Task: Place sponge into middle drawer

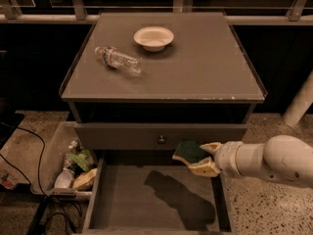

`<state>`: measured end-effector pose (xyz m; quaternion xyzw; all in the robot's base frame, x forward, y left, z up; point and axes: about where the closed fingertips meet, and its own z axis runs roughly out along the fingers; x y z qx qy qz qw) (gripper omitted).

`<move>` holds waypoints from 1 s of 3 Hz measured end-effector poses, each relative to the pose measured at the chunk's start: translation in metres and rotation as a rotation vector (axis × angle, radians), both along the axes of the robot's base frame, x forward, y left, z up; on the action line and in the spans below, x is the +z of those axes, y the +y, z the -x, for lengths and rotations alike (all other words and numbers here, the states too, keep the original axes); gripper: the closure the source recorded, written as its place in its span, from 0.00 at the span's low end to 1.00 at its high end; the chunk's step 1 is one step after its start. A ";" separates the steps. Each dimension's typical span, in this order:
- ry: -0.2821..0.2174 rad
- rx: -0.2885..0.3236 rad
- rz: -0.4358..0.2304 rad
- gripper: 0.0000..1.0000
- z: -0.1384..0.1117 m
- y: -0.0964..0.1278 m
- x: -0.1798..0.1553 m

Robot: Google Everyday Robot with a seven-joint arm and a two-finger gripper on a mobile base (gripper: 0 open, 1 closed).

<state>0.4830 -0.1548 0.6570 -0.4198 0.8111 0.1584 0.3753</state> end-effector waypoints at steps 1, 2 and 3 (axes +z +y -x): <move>0.012 0.007 0.009 1.00 -0.003 0.004 -0.009; 0.033 0.005 0.012 1.00 -0.014 0.008 -0.057; 0.014 0.013 0.001 1.00 -0.020 0.006 -0.112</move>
Offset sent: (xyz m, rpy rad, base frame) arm 0.0328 0.0096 -0.1228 -0.0026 0.0569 -0.0190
